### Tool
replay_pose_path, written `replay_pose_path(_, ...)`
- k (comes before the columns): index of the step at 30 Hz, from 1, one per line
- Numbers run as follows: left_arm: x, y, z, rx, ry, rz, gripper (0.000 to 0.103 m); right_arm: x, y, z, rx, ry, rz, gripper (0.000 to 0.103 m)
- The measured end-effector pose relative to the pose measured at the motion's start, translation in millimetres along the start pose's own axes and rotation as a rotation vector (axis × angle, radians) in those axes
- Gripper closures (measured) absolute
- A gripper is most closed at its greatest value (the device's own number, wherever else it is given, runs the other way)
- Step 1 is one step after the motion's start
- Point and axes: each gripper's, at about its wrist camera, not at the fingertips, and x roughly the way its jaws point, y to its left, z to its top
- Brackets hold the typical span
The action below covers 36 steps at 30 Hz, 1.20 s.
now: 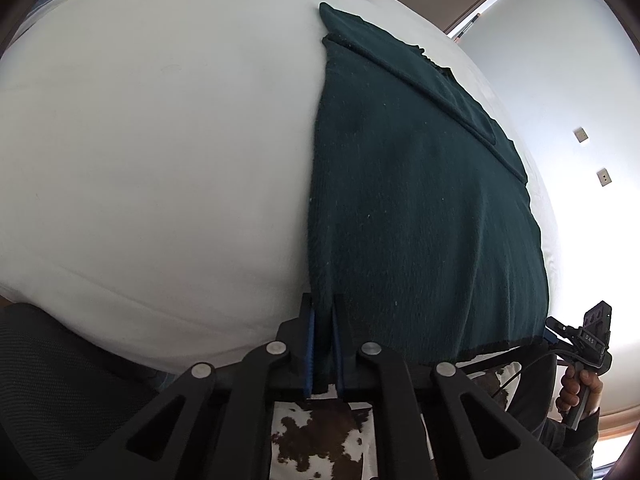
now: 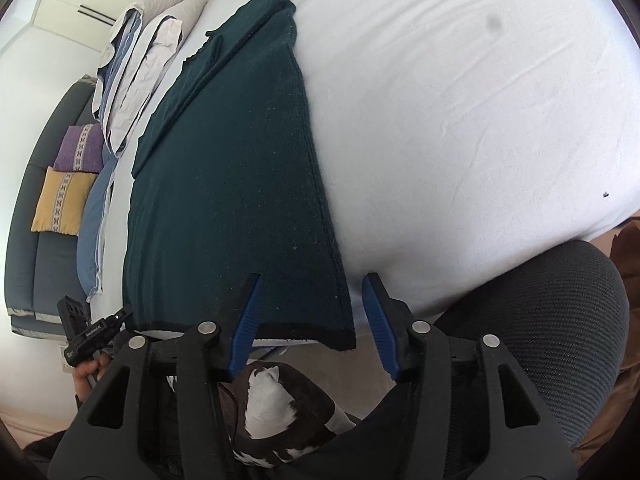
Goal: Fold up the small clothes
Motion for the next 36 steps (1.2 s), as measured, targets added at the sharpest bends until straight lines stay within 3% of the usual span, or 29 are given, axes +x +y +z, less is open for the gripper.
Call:
replay_pose_path(6,-1,0,-2,0.006,-0.004,0.001,0.095,5,-3,-2,0.009,0.023,0.020,0.074)
replay_pose_path(8,-1,-1,-2,0.010,-0.007,0.002,0.096,5,-9,-4,0.017,0.020,0.034,0.086)
replay_pose_path(11,-2,-2,-2,0.014,-0.012,0.004,0.096,5,-11,-7,0.021,0.004,0.051,0.097)
replay_pose_path(21,-20,-4,-2,-0.013,-0.059,-0.044,0.097,-28,12,-4,0.001,-0.140,0.158,0.098)
replay_pose_path(36,-61,-13,12,-0.096,-0.157,-0.275,0.097,-54,69,25,-0.029,-0.246,0.291,0.098)
